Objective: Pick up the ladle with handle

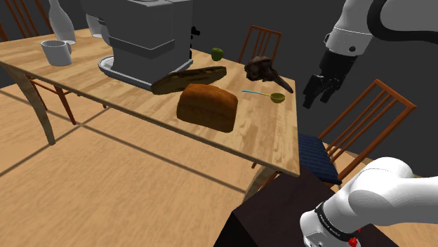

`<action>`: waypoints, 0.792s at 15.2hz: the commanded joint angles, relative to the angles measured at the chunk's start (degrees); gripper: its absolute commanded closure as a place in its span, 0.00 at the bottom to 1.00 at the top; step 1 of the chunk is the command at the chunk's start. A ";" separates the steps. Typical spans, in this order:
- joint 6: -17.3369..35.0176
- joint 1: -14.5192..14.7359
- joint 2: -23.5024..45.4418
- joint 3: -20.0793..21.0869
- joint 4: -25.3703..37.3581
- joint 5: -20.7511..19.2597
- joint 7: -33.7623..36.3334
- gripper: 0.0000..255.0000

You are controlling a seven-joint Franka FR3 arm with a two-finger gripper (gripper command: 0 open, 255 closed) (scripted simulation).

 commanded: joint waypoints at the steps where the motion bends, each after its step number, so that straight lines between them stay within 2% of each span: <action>1: 0.00 0.00 0.00 0.00 0.00 0.00 0.00 0.00; 7: 6.33 -0.21 6.69 -8.18 0.16 -4.64 -12.18 0.00; 12: 11.56 0.04 14.73 -14.52 2.82 -6.83 -22.13 0.00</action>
